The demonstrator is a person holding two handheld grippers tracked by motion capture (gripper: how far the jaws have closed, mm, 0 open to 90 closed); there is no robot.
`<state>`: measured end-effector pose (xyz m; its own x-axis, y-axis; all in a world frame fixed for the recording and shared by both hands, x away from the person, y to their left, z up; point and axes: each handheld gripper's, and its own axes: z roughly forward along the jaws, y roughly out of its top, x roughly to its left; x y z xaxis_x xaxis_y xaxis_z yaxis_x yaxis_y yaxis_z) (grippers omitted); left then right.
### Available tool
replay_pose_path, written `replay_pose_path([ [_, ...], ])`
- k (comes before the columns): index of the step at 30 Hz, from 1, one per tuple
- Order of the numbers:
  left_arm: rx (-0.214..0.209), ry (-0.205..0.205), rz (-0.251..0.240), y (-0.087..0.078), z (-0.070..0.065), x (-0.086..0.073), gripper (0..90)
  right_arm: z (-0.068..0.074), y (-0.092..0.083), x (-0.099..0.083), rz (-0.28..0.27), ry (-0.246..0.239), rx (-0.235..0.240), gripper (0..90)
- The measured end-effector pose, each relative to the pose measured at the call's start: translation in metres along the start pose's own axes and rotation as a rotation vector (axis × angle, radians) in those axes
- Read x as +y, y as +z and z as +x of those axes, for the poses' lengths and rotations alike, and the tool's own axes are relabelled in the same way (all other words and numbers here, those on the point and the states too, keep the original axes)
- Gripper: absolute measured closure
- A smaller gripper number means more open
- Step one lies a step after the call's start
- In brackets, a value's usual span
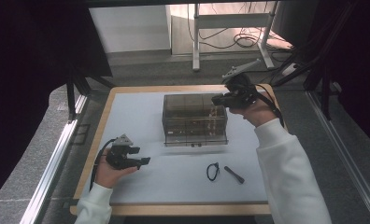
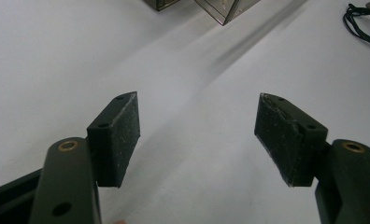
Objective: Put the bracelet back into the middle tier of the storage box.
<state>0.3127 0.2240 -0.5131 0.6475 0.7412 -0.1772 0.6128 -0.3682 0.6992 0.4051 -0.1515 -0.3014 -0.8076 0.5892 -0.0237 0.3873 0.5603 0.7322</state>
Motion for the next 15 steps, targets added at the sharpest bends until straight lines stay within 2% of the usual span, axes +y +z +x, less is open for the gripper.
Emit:
replay_pose_path([
  [15, 0.003, 0.004, 0.002, -0.001, 0.001, -0.001, 31.6, 0.016, 0.033, 0.011, 0.015, -0.026, 0.043, 87.5],
])
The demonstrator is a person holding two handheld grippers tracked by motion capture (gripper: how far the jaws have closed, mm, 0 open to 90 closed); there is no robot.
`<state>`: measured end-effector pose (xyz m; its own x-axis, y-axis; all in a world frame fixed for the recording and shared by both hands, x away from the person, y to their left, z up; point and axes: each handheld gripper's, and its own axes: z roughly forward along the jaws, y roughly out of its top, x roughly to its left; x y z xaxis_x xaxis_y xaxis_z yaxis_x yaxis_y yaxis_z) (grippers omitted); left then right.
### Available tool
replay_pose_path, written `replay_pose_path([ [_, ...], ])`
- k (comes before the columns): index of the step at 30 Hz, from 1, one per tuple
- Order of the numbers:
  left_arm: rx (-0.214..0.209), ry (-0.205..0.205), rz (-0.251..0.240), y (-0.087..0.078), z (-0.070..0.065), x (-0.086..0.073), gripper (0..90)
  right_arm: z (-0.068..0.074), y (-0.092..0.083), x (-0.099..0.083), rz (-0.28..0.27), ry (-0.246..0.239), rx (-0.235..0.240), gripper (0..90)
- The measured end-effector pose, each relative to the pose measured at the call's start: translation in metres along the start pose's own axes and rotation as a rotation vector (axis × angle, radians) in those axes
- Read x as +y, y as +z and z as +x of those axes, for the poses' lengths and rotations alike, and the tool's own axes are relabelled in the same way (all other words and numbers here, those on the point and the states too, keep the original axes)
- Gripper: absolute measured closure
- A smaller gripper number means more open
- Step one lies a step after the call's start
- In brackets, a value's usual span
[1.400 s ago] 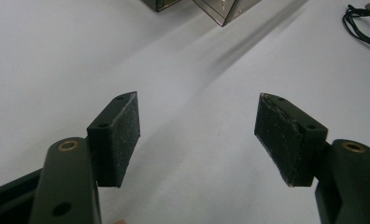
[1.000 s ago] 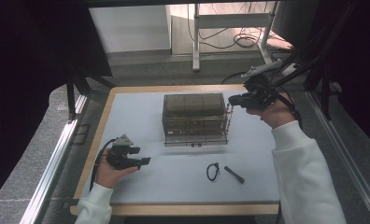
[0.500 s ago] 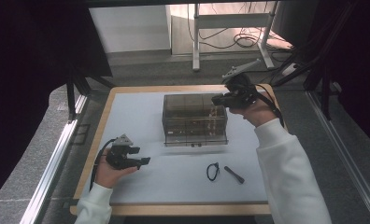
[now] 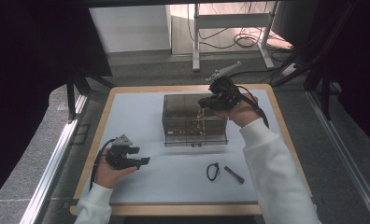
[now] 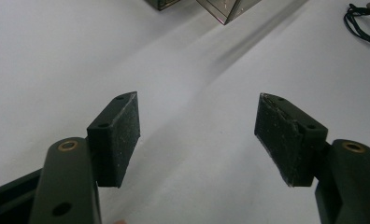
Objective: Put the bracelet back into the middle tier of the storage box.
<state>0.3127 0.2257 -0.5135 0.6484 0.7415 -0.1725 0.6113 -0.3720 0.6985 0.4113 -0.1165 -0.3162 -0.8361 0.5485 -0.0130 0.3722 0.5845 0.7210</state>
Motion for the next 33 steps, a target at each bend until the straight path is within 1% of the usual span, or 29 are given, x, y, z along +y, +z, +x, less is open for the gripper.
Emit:
replay_pose_path([
  [2, -0.001, -0.006, -0.005, 0.000, -0.001, 0.000, 31.6, 0.000, 0.004, 0.000, 0.002, 0.000, 0.004, 87.5],
  [12, 0.000, -0.004, -0.003, 0.000, -0.001, 0.000, 31.6, 0.003, 0.024, -0.005, 0.013, 0.001, 0.027, 87.5],
  [15, 0.002, -0.006, -0.004, 0.000, -0.001, -0.001, 31.6, 0.003, 0.028, -0.007, 0.020, 0.001, 0.024, 87.4],
  [26, 0.003, -0.004, 0.001, 0.002, -0.001, -0.001, 31.6, -0.001, 0.042, -0.020, 0.044, 0.022, 0.022, 87.4],
  [33, 0.003, 0.004, 0.009, 0.001, -0.001, -0.001, 31.6, -0.003, 0.055, -0.032, 0.074, 0.031, 0.026, 87.3],
])
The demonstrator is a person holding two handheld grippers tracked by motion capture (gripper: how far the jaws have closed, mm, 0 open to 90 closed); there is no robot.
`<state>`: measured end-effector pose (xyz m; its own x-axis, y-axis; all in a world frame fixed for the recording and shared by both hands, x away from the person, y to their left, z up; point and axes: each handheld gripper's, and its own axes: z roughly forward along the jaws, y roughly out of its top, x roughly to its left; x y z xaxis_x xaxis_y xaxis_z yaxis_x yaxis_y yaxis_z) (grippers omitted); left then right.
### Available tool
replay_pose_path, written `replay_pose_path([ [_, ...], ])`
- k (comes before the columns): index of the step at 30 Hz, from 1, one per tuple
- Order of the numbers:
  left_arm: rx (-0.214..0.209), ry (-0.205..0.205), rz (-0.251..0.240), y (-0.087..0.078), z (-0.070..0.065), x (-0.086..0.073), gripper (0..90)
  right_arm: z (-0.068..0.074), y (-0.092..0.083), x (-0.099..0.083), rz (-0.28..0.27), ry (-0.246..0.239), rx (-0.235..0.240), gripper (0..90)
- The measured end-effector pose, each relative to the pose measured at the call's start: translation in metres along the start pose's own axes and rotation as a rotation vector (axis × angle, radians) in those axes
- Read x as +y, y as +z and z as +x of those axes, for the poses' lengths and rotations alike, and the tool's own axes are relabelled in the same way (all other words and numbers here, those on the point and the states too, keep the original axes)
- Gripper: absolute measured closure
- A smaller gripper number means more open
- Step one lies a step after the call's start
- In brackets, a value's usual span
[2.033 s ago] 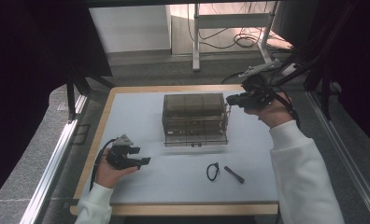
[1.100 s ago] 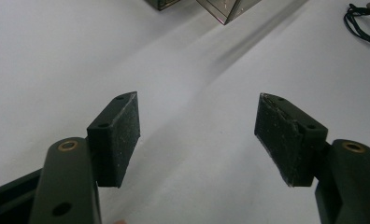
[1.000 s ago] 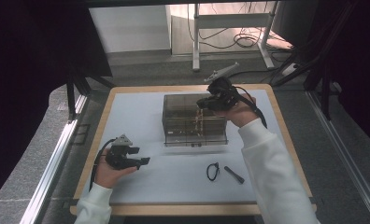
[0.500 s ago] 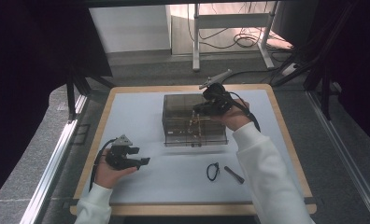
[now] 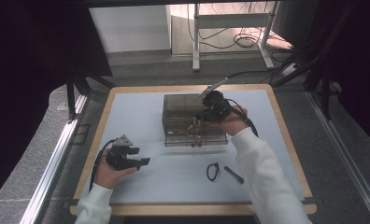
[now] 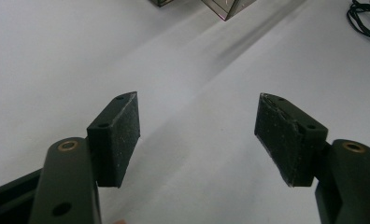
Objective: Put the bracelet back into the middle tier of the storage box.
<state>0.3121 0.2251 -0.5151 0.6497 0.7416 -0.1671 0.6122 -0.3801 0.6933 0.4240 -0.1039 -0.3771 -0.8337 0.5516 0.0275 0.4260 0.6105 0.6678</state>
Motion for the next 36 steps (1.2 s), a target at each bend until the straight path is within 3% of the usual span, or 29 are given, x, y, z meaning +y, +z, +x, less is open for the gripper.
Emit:
replay_pose_path([
  [11, 0.001, -0.004, 0.003, 0.001, 0.000, 0.000, 31.6, -0.002, 0.025, -0.018, 0.060, 0.018, 0.024, 87.2],
  [36, 0.003, -0.005, 0.006, 0.001, 0.000, -0.001, 31.5, -0.002, 0.051, -0.037, 0.115, 0.037, 0.038, 86.5],
])
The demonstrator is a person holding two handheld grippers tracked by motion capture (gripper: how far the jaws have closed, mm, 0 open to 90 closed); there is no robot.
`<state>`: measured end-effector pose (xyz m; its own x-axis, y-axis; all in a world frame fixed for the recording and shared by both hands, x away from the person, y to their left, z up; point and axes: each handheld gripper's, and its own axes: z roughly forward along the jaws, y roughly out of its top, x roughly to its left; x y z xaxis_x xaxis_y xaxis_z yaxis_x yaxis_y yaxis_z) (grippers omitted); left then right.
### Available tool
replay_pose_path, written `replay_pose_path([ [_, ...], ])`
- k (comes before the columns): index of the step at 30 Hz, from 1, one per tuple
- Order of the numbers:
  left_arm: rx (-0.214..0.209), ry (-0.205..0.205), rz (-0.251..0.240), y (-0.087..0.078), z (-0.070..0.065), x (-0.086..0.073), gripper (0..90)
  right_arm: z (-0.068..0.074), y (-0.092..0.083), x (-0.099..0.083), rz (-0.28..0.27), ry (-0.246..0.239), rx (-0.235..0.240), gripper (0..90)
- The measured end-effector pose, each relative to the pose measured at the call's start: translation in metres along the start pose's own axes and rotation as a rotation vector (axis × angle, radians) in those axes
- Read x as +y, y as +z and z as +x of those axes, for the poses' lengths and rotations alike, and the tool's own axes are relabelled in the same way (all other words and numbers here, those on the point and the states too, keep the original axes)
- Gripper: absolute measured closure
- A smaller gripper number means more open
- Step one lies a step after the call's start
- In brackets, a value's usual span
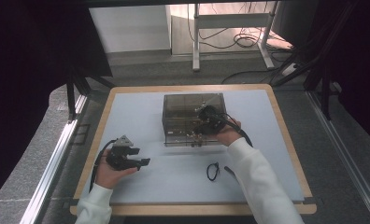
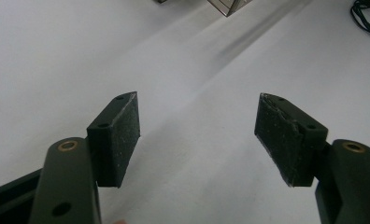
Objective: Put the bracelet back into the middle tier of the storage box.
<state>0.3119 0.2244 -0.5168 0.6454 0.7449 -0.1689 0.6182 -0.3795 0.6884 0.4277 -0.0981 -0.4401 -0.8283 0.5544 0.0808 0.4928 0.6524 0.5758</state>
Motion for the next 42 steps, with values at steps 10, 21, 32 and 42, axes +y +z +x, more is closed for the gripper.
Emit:
replay_pose_path([
  [10, 0.000, -0.001, -0.002, -0.001, 0.000, 0.000, 31.5, 0.000, 0.007, -0.004, 0.010, 0.002, 0.000, 82.7],
  [21, 0.003, -0.003, -0.007, -0.003, 0.001, 0.000, 31.6, -0.003, -0.004, -0.007, -0.038, 0.012, -0.024, 62.8],
  [32, 0.004, -0.008, -0.007, -0.003, 0.002, -0.001, 31.5, -0.008, -0.021, -0.026, -0.107, 0.061, -0.071, 50.2],
  [42, 0.009, -0.007, -0.006, -0.005, 0.003, -0.003, 31.5, -0.007, -0.040, -0.050, -0.157, 0.082, -0.106, 48.7],
])
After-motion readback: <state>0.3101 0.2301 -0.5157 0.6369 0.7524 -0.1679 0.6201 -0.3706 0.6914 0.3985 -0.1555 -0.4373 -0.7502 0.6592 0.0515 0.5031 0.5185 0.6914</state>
